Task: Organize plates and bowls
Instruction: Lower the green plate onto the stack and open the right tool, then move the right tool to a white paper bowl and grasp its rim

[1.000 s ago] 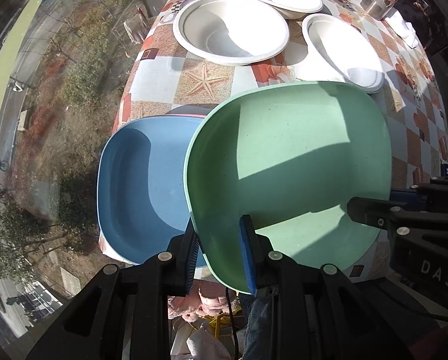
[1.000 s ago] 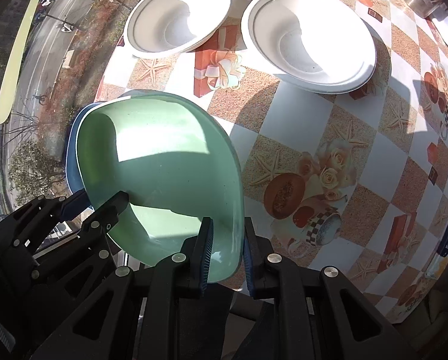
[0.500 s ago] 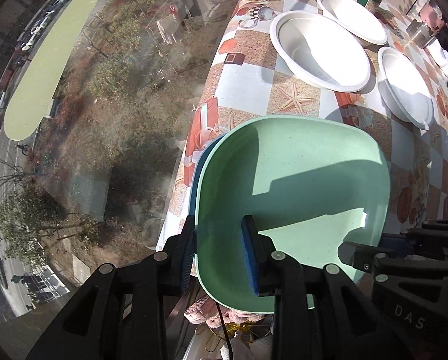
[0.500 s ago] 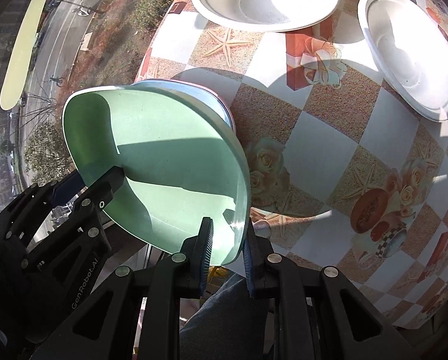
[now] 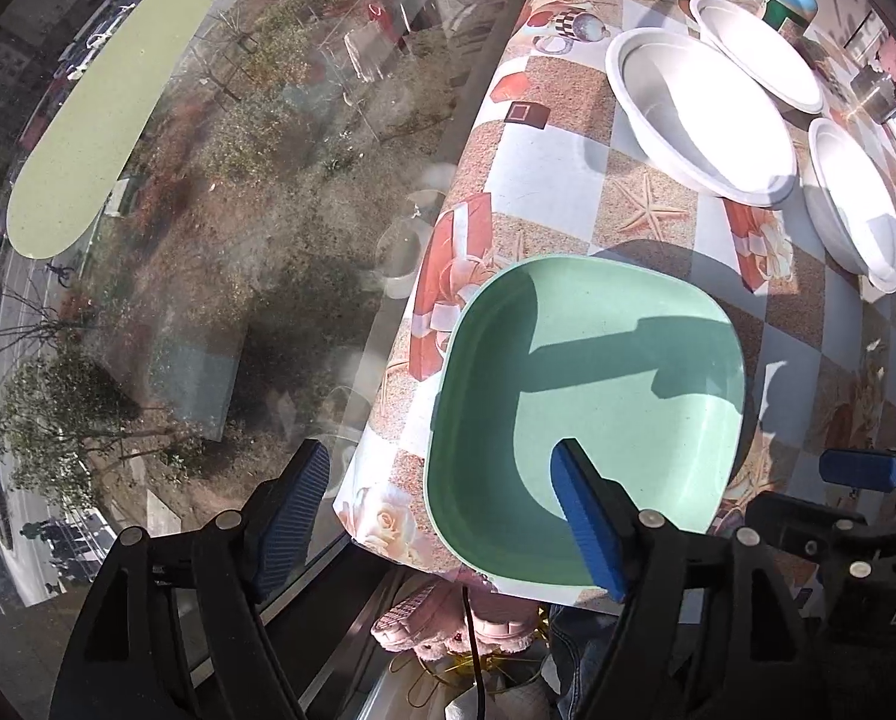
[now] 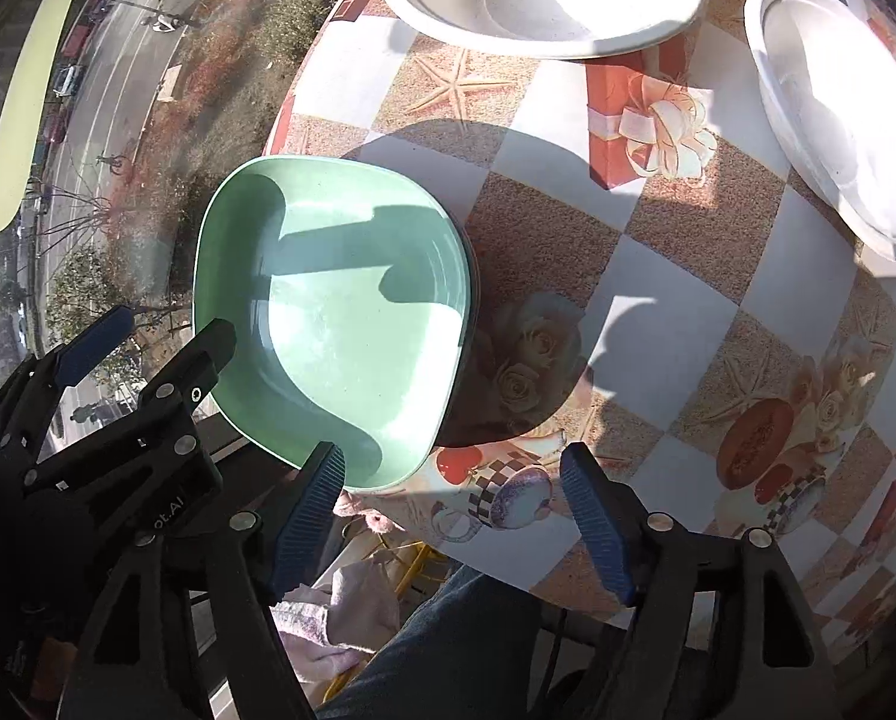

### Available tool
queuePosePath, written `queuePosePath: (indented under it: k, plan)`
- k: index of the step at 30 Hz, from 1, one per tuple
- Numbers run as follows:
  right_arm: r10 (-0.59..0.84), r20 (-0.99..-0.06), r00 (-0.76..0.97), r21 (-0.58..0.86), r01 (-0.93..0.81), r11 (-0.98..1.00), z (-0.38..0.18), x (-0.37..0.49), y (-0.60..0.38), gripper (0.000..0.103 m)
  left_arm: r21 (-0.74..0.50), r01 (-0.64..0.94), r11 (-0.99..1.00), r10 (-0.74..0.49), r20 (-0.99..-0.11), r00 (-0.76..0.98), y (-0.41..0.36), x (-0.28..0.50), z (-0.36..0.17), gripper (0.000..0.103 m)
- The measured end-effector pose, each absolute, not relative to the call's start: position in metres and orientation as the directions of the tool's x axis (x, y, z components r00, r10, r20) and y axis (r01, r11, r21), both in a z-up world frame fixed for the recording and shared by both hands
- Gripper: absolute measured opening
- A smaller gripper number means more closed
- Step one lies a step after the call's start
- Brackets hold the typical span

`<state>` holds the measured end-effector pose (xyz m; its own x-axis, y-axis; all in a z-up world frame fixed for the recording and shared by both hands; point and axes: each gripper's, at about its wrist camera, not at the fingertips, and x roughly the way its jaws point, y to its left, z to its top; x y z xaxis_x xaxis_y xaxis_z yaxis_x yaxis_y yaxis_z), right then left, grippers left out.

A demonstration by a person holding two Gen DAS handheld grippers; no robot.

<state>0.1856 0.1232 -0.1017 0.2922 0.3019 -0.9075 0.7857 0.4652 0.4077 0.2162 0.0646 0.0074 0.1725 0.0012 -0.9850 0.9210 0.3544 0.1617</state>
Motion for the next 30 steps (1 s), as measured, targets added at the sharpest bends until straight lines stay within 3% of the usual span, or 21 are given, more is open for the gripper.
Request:
queuePosePath:
  k: [17, 30]
  plan:
    - [0.28, -0.895, 0.347, 0.365, 0.931, 0.01, -0.141, -0.001, 0.071, 0.079, 0.0, 0.981, 0.194, -0.058, -0.998, 0.012, 0.012, 0.115, 0.032, 0.08]
    - [0.157, -0.949, 0.273, 0.292, 0.949, 0.115, -0.114, -0.084, 0.0, 0.079, -0.125, 0.929, 0.349, -0.026, -0.992, -0.124, -0.036, 0.08, 0.019, 0.08]
